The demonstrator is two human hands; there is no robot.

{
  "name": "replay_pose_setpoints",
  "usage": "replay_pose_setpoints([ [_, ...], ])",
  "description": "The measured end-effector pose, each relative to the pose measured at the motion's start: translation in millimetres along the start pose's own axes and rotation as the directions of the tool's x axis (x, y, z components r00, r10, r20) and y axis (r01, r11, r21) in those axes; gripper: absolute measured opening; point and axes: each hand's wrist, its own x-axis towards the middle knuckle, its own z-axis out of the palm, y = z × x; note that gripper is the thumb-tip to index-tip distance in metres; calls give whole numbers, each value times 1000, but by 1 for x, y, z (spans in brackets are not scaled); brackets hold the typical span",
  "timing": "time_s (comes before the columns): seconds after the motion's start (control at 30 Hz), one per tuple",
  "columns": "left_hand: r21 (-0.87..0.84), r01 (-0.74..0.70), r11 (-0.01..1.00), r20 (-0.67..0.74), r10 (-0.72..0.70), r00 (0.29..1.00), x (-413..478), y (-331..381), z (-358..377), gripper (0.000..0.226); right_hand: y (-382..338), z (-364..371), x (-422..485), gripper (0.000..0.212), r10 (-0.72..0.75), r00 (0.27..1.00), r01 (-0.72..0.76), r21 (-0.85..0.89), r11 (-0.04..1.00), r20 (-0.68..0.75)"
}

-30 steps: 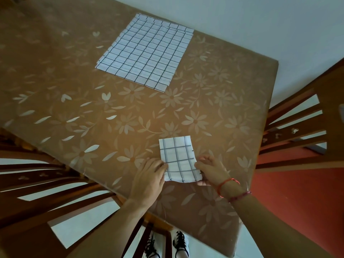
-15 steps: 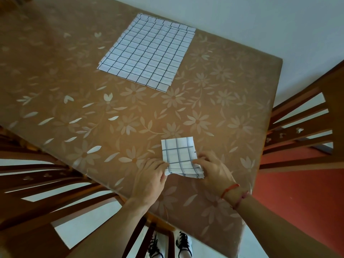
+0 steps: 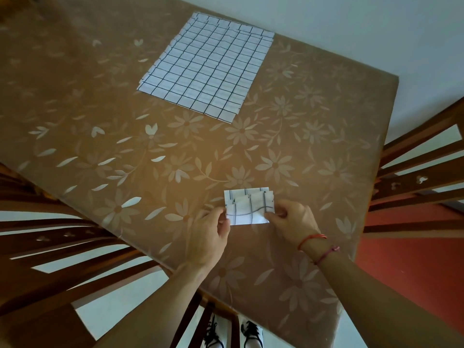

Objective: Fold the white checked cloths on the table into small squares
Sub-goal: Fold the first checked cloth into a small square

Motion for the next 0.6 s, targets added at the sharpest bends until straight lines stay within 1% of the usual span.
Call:
replay_pose_setpoints([
  [0.1,-3,17,1000,-7,-17,1000,5,-2,1,26,-1,5,9,17,47,999,-47,-8,999,-4],
  [0.2,56,-6,998,-6,6,1000,9,-5,3,34,-3,8,13,17,71,997,-71,-21,997,-3],
  [0.27,129,-81,988,-20,84,996,11,-9,3,36,-6,8,15,23,73,997,-74,-30,997,-9],
  [0.33,209,-209,955,-19,218,976,11,-11,4,37,-8,7,15,27,74,997,-74,-32,997,-10],
  [0.4,283,-335,899,51,334,941,13,-13,6,39,-9,6,15,29,71,997,-71,-54,996,-6],
  [0.43,324,-366,873,107,350,931,15,-15,8,42,-9,6,16,30,69,998,-69,-64,996,-5],
  [0.53,397,-370,840,221,304,927,18,-23,13,47,-9,6,16,32,70,997,-71,-70,995,-13],
  [0.6,395,-359,846,241,282,929,19,-25,14,50,-9,6,17,33,66,998,-67,-72,995,-18],
])
